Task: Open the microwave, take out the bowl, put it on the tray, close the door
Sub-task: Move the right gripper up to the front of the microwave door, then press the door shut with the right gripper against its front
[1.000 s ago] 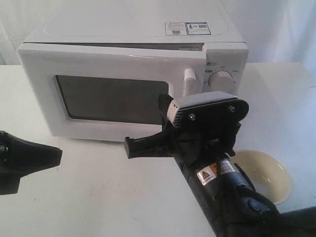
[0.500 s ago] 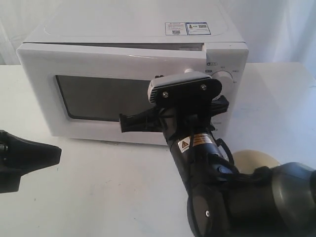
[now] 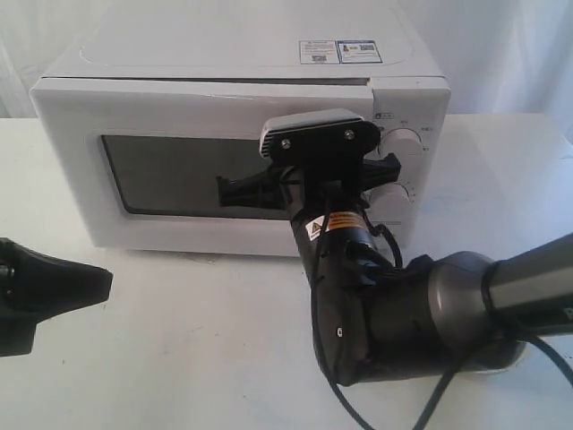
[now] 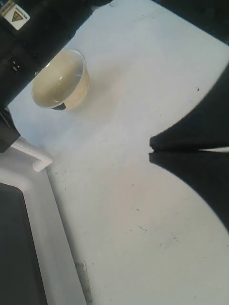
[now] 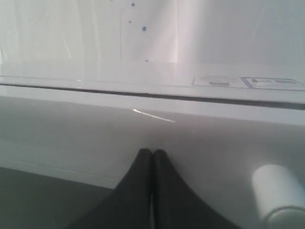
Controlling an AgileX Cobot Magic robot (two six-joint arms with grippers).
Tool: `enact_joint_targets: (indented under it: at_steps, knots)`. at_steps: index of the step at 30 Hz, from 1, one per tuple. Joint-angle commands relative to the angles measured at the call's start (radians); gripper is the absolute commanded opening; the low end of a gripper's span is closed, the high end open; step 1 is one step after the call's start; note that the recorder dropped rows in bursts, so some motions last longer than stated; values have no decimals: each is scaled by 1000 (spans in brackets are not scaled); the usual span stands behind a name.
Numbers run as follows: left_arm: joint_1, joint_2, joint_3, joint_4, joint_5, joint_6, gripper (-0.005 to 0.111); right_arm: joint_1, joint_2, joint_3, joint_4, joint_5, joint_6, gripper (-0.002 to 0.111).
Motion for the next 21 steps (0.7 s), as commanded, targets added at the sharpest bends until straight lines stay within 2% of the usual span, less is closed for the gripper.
enact_joint_targets:
  at_steps: [1, 13, 18, 21]
  knots:
    - [-3, -7, 7, -27, 17, 8, 0, -42, 36, -37, 0, -13, -11, 0]
    - [-3, -7, 7, -27, 11, 19, 0, -62, 68, -66, -5, -13, -11, 0]
    - [-3, -7, 67, -58, -132, 29, 0, 13, 34, -7, -5, -13, -11, 0]
    - [-3, -7, 69, -72, -150, 29, 0, 71, 8, 32, -3, -13, -11, 0]
